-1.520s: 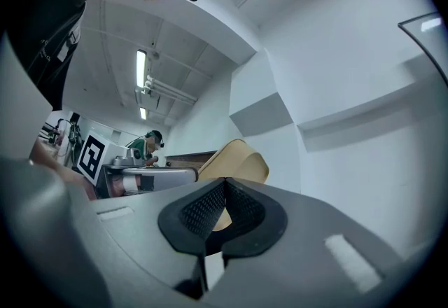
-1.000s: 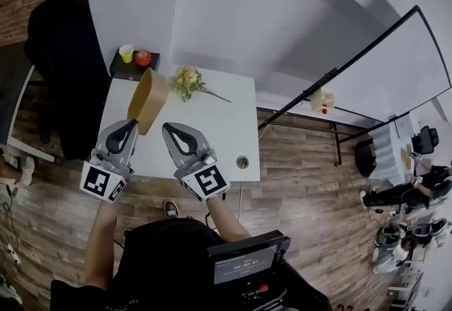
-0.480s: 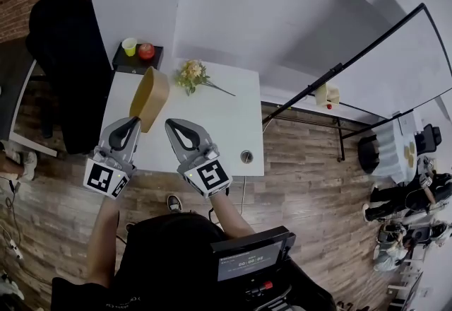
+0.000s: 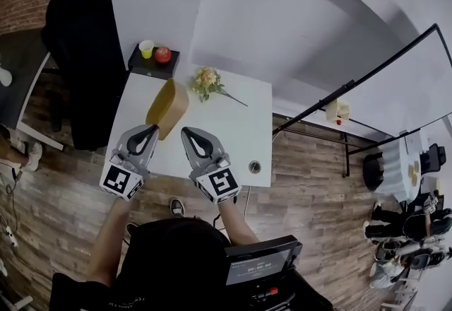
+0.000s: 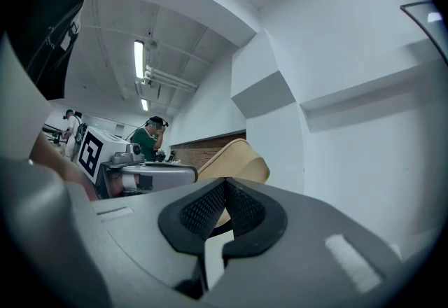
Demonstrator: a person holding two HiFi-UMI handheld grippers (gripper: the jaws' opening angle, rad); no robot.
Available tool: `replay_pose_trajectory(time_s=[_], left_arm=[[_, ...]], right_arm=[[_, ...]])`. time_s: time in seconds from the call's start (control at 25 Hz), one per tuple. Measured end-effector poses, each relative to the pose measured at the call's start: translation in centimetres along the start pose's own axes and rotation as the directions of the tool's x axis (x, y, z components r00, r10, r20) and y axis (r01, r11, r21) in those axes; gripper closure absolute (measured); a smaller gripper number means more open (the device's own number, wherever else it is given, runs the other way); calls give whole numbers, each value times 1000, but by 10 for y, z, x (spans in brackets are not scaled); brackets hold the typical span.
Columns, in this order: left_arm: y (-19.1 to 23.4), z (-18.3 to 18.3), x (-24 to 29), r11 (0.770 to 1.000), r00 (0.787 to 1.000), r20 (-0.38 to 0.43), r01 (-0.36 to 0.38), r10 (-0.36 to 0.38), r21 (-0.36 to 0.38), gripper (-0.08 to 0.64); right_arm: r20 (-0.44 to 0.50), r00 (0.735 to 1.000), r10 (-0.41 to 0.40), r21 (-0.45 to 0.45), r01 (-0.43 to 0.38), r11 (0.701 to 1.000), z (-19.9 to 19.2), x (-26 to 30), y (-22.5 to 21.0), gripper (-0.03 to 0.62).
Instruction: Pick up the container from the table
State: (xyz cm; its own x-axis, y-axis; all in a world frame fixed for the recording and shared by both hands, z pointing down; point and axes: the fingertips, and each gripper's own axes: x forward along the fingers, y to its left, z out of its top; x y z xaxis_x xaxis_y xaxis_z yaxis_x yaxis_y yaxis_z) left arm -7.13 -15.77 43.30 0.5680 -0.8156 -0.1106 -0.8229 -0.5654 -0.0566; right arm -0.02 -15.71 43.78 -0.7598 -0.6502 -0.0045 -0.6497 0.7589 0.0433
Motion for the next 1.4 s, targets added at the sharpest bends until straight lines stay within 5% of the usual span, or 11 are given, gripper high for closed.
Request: replay_pose_trajectory(time_s=[1.4], left_arm=[[-6, -35, 1, 1000, 997, -72, 18, -19, -9, 548]], right_arm=[[-52, 998, -27, 14, 28, 1000, -30, -3, -9, 580]])
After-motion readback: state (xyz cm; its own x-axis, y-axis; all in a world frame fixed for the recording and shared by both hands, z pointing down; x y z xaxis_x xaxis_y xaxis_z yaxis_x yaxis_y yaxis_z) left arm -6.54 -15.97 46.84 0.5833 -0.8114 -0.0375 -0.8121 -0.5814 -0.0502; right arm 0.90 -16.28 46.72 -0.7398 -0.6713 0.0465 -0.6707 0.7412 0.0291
